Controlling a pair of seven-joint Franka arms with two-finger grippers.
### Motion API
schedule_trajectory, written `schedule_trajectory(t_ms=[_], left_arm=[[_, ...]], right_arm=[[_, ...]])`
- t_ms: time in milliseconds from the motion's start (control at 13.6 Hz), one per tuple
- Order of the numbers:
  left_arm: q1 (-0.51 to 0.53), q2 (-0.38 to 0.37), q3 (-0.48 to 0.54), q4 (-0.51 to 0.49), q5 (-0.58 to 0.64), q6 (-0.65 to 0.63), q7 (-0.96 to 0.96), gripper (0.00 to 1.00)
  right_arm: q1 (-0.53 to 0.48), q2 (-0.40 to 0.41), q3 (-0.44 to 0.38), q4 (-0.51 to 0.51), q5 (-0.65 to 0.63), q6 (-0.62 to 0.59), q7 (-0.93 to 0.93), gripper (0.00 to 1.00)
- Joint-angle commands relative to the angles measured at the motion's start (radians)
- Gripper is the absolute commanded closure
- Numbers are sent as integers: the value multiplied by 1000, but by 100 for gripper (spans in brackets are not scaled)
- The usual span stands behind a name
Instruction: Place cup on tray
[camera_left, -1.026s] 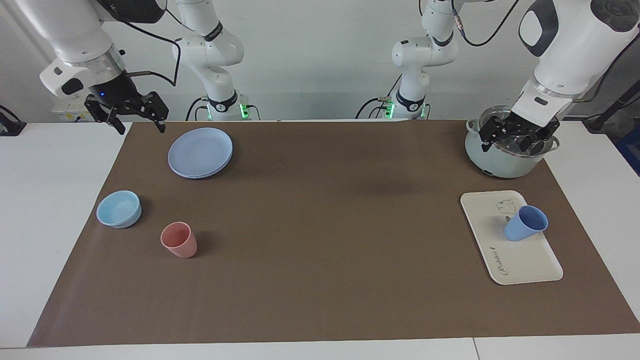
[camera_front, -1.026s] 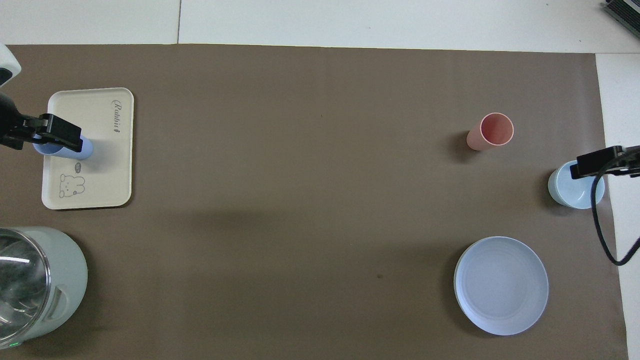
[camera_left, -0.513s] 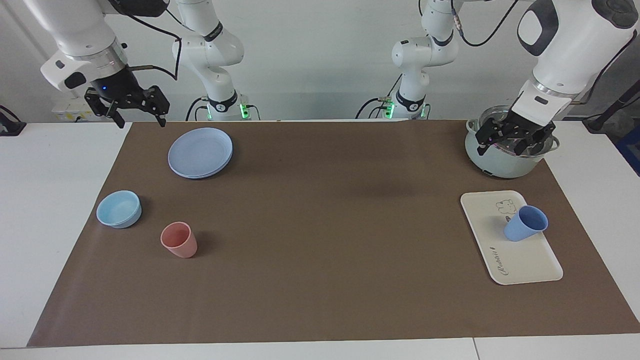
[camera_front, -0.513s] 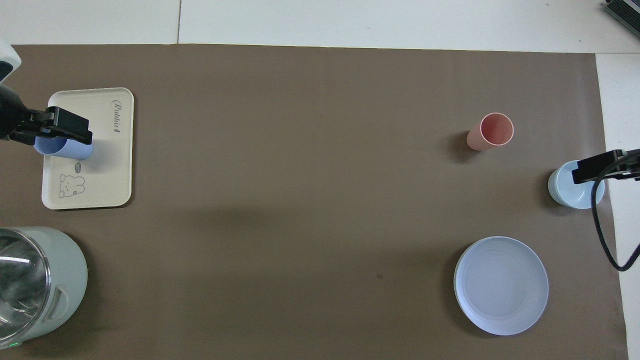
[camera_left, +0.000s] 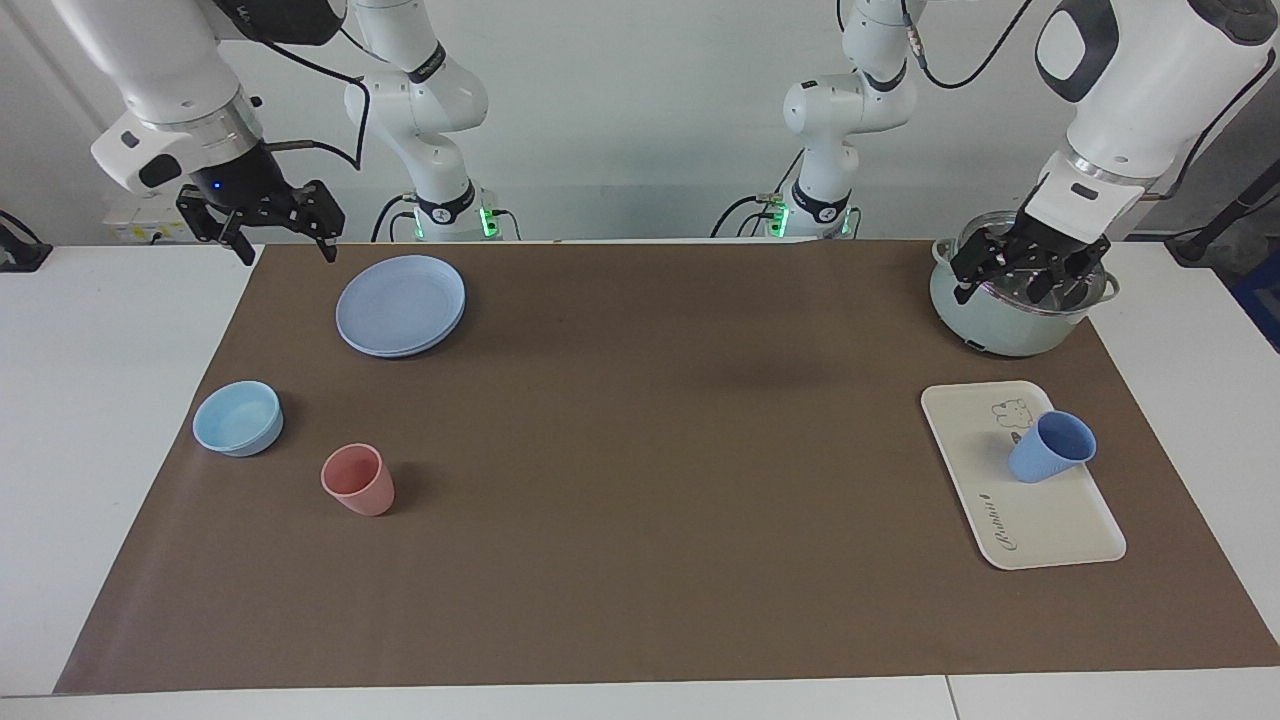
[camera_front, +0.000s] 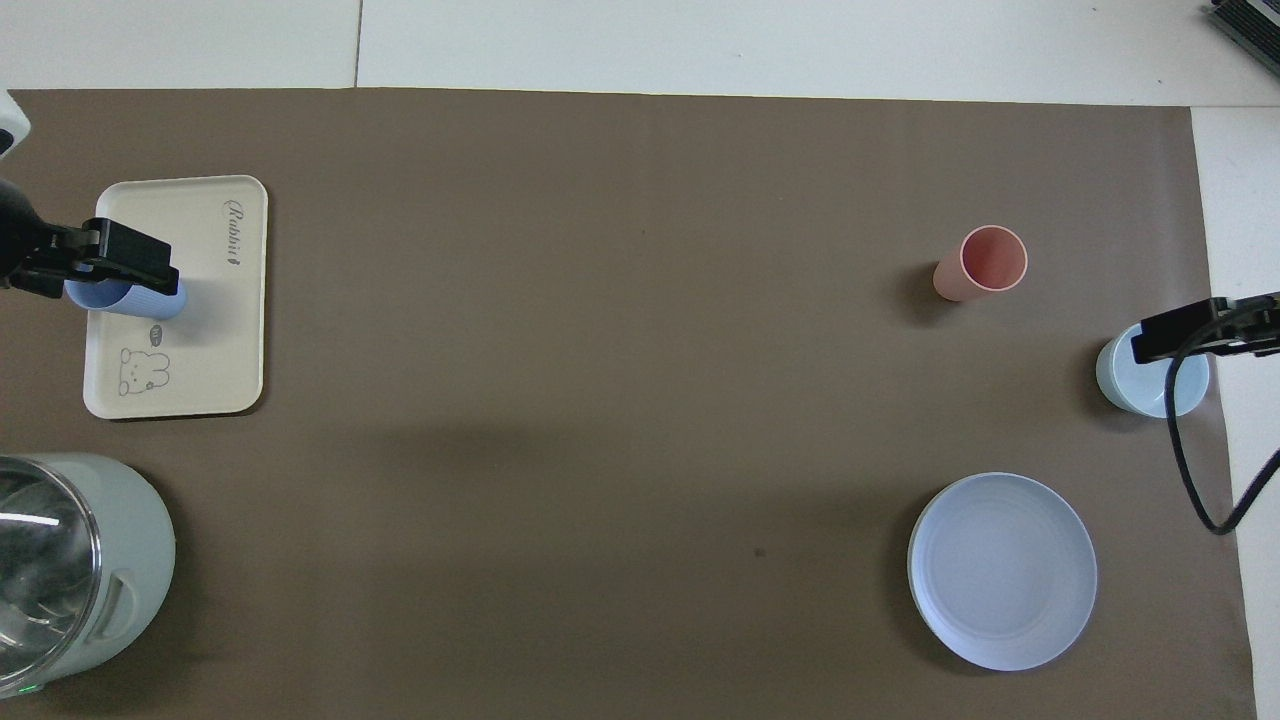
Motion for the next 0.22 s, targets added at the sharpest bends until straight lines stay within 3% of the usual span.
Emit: schedule_trajectory(t_ms=[0, 147], left_arm=[[8, -30, 5, -32, -4, 18, -8, 0], [11, -30, 8, -30, -4, 27, -8, 0]], right_arm=[[1, -28, 4, -33, -8, 1, 4, 0], [1, -28, 5, -33, -8, 4, 2, 0]])
